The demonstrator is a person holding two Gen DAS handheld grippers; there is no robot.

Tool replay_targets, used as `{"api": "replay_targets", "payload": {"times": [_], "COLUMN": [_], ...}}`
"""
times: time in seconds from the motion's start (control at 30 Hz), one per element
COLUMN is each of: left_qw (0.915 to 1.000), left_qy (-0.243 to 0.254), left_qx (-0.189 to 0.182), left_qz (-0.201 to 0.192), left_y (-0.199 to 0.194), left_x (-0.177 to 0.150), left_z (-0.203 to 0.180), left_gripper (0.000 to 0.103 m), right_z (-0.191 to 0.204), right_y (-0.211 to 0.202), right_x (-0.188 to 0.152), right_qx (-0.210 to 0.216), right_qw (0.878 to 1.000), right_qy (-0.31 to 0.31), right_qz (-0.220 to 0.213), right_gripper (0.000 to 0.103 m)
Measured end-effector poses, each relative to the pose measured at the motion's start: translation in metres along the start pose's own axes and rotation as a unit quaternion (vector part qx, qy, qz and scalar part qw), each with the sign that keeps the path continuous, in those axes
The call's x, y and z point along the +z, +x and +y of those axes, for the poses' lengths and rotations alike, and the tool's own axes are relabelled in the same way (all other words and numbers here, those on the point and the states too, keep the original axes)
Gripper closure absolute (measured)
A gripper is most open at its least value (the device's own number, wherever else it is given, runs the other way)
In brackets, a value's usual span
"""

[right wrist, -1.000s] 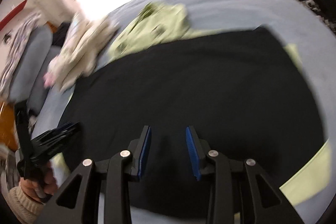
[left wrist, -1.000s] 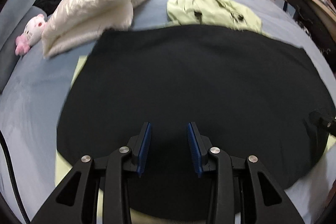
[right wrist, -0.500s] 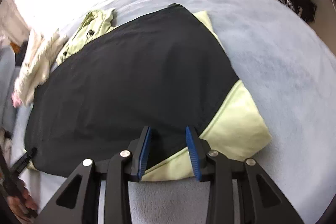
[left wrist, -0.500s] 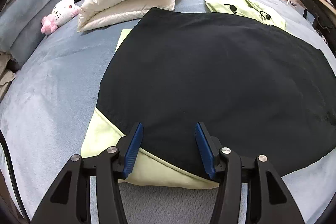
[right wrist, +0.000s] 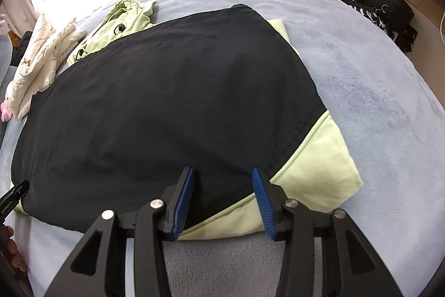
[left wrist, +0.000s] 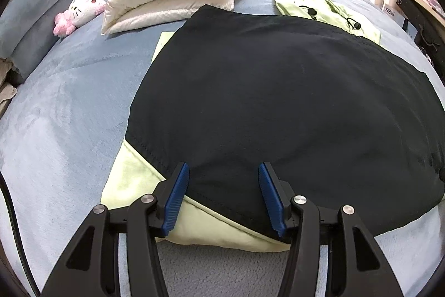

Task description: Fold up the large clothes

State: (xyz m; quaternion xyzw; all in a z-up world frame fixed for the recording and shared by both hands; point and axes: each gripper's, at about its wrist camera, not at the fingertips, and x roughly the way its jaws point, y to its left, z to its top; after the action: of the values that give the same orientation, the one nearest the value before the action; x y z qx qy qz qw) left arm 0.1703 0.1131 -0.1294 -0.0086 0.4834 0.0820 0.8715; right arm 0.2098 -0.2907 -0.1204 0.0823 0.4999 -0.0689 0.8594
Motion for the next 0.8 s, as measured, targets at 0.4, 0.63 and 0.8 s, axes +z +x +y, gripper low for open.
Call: {"api": "replay_targets", "payload": {"times": [0.4,0.63,0.8], "left_qw": [0.9971,0.9966,0.9948], "left_qy": [0.019,0.048,0.080], "left_qx": [-0.039,-0.048,-0.057], "left_qz": [0.063,0.046,0.027], "left_y": [-0.002,-0.011,0.002], "left_x": [0.025,0.092,0.157], "left_z": [0.002,-0.007,-0.038], "left_gripper": [0.042,0.039,0.035], "right_z": [0.028,0.037,0.059], "right_y": [0.012,-0.021,-0.026], "right_x": [0.018,0.068,0.131], "right_qx": [0.003,0.069,0.113], "right_qw": [0.996,0.994,0.991], "right_qy": [-0.044,-0.059,-0.071], "right_qz": [0.071,0.056,0.025], "right_gripper": [0.014,0.015,0.015]}}
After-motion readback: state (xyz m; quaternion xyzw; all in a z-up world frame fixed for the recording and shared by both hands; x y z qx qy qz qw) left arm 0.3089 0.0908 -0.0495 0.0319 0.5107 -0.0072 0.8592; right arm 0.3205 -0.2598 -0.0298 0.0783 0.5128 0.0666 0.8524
